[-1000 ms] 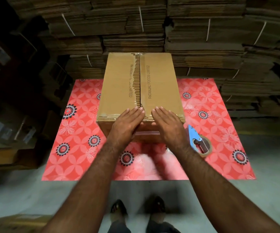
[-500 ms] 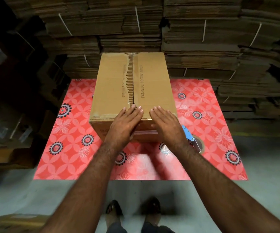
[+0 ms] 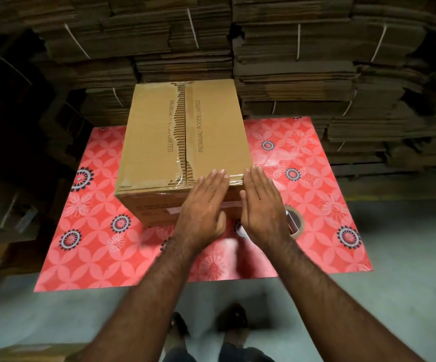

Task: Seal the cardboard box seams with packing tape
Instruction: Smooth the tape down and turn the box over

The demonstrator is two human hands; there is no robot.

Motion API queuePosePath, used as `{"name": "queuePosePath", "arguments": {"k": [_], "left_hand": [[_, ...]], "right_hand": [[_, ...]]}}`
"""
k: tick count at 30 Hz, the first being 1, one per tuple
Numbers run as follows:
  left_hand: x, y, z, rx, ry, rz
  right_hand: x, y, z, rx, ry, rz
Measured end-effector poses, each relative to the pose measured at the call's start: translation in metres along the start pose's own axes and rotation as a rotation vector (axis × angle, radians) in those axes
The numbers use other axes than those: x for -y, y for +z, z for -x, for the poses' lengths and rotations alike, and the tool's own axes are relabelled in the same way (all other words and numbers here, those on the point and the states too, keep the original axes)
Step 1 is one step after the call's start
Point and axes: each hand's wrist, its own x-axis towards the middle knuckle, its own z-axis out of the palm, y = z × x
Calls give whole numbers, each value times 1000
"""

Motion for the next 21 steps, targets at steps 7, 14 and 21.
{"name": "queuePosePath", "arguments": {"k": [7,14,21], "left_hand": [[0,37,26,109,-15,-334],[1,43,33,119,-26,-405],[-13,16,14,146,-11,-334]], "right_hand": [[1,31,28,132,2,284],[-2,39,52,169,7,296],[9,21,30,180,114,284]]}}
